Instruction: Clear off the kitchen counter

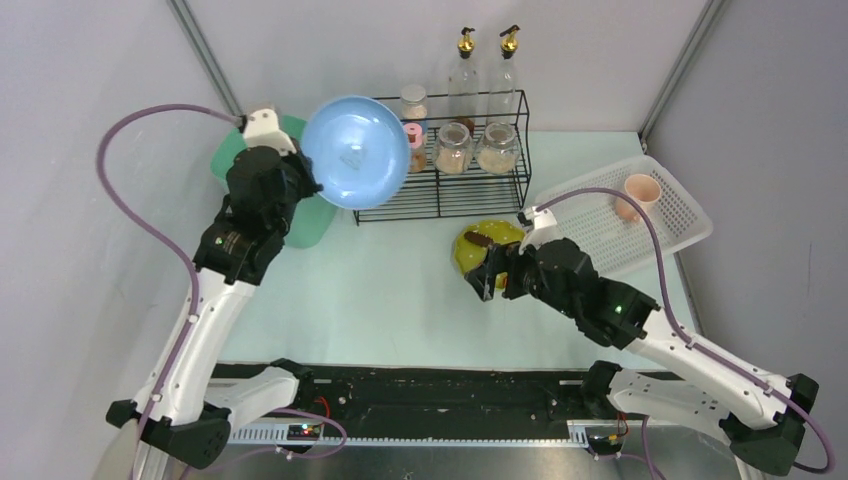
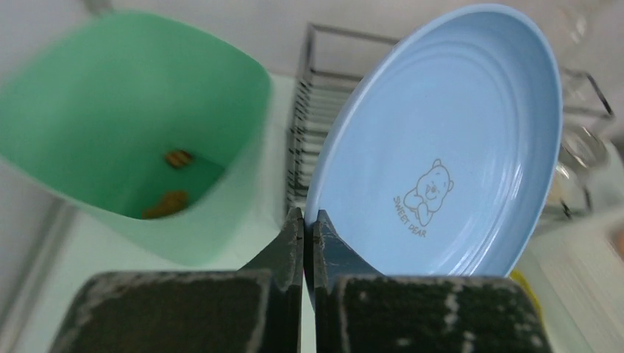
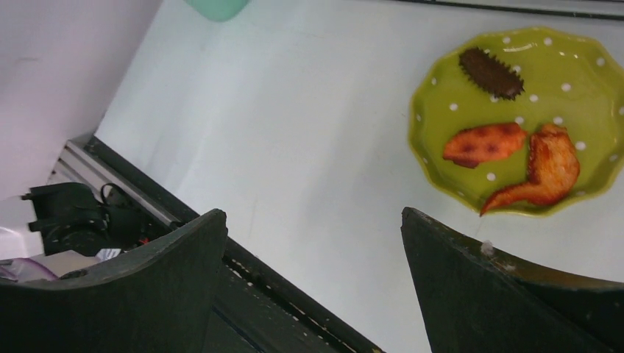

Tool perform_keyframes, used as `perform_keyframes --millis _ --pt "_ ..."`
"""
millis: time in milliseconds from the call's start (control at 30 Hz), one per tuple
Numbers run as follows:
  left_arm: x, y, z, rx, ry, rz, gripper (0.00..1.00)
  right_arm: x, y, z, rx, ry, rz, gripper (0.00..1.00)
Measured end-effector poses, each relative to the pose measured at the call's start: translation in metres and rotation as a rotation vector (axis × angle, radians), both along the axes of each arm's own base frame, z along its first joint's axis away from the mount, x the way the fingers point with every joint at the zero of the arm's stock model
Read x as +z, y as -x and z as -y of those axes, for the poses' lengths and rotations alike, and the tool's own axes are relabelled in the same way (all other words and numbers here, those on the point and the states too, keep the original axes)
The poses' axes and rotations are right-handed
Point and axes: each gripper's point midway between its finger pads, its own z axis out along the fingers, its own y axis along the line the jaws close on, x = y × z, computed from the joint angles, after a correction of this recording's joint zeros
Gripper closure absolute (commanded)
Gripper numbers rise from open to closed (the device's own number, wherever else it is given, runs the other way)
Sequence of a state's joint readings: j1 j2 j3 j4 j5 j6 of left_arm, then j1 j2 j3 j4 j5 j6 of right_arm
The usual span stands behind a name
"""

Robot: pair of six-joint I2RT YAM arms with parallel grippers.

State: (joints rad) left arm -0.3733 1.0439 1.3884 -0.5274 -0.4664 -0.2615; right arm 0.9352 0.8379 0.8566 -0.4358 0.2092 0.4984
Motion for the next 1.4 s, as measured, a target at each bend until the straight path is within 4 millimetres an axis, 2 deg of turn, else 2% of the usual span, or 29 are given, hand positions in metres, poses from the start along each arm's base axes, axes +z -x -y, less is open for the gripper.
perform_keyframes --millis 133,333,600,900,1000,1200,1267,1400 --pt "-0.043 0.003 0.041 -0.196 0.084 -0.113 1.0 0.021 0.0 -0.007 0.026 -0.034 0.02 0.08" --pt "-0.094 0.029 0.071 -0.346 0.185 -0.25 1.0 0.046 -0.003 -0.015 0.038 -0.086 0.058 0.08" --pt "-0.117 0.057 0.084 -0.44 0.269 -0.301 1.0 0.044 -0.013 -0.025 0.023 -0.092 0.056 0.09" --pt "-0.157 0.072 0.089 -0.465 0.29 -0.4 1.0 0.034 -0.028 -0.044 -0.006 -0.113 0.028 0.12" --pt "-0.162 0.074 0.089 -0.466 0.288 -0.41 1.0 0.031 -0.032 -0.049 -0.013 -0.115 0.019 0.15" --pt "-0.156 0.078 0.091 -0.488 0.296 -0.392 1.0 0.013 -0.04 -0.058 -0.028 -0.092 -0.02 0.24" --pt "-0.156 0.079 0.092 -0.498 0.3 -0.393 1.0 0.009 -0.042 -0.061 -0.03 -0.088 -0.029 0.32" --pt "-0.156 0.08 0.094 -0.508 0.302 -0.396 1.0 0.006 -0.046 -0.065 -0.039 -0.098 -0.037 0.57"
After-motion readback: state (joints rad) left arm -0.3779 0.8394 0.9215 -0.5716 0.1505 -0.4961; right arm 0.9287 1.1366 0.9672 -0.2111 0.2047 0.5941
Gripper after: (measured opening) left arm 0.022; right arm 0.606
